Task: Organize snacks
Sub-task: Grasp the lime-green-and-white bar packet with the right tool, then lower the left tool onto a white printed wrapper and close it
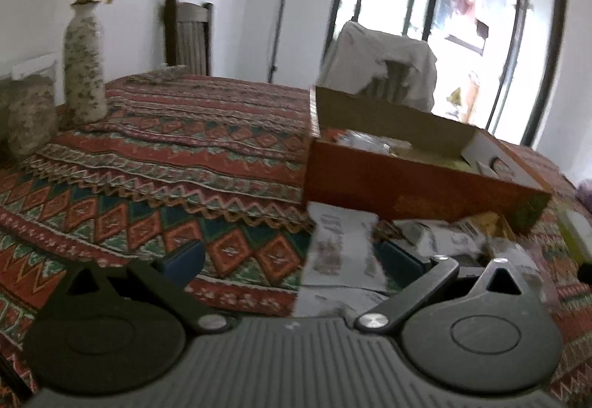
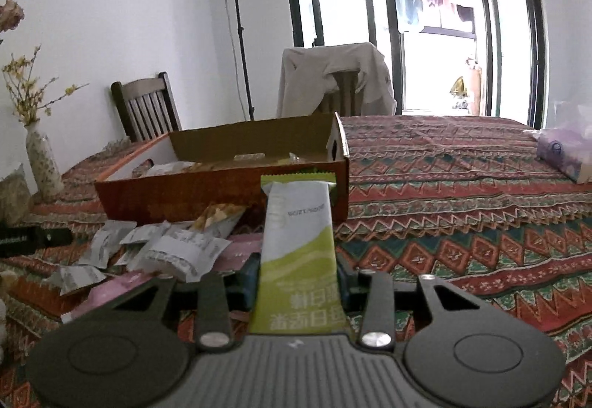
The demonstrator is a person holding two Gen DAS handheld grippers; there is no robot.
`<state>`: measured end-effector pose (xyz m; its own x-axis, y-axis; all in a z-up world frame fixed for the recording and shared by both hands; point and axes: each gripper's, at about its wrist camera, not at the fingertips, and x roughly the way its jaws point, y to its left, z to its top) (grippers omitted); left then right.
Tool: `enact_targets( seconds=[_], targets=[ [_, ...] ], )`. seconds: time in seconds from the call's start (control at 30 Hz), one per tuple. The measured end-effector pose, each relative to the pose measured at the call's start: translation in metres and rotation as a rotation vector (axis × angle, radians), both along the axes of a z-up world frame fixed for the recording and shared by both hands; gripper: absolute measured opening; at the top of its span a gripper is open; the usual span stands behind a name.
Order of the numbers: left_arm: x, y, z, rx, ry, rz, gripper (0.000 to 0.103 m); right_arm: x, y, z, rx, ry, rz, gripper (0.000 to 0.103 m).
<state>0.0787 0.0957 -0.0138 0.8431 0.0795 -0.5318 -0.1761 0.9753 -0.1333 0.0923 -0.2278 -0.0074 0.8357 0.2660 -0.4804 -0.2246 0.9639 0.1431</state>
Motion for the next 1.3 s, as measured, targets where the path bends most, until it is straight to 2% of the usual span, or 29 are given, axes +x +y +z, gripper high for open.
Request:
enact_targets(
  seconds=[0.2, 0.33, 0.5, 0.63, 0.77, 0.97, 1.0, 1.17, 1.23, 1.27, 1.3],
  targets=[
    [0.010, -0.020, -0.002, 0.044, 0.106, -0.077, 0.103, -0.001, 0.000, -0.001, 0.007, -0.003, 0.000, 0.039],
    [0.015, -0.035, -0.008, 0.105, 0.182, -0.121, 0.103, -0.002, -0.002, -0.002, 0.012, -0.002, -0.004, 0.039],
    [0.019, -0.039, -0.020, 0.103, 0.212, -0.135, 0.103, -0.002, -0.004, -0.003, 0.019, -0.002, -0.007, 0.039],
    [0.018, -0.039, -0.022, 0.114, 0.191, -0.118, 0.102, -0.002, -0.004, -0.003, 0.021, -0.004, -0.004, 0.039],
    [0.011, -0.040, -0.019, 0.125, 0.166, -0.107, 0.083, -0.002, -0.005, -0.002, 0.025, -0.005, -0.004, 0.039],
    [-0.001, -0.044, -0.016, 0.127, 0.148, -0.106, 0.071, -0.004, -0.005, -0.003, 0.027, -0.007, 0.006, 0.039],
    [-0.004, -0.045, -0.016, 0.126, 0.142, -0.110, 0.057, -0.004, -0.005, -0.002, 0.028, -0.008, 0.007, 0.039],
    [-0.012, -0.048, -0.014, 0.127, 0.128, -0.109, 0.035, -0.006, -0.006, -0.002, 0.033, -0.011, 0.008, 0.039],
    [-0.013, -0.048, -0.013, 0.123, 0.126, -0.113, 0.036, -0.006, -0.006, -0.001, 0.034, -0.012, 0.008, 0.039],
    [-0.014, -0.047, -0.012, 0.121, 0.121, -0.106, 0.040, -0.006, -0.006, -0.001, 0.035, -0.014, 0.008, 0.039],
    [-0.015, -0.046, -0.012, 0.119, 0.116, -0.094, 0.051, -0.007, -0.006, -0.001, 0.036, -0.015, 0.008, 0.039]
  ],
)
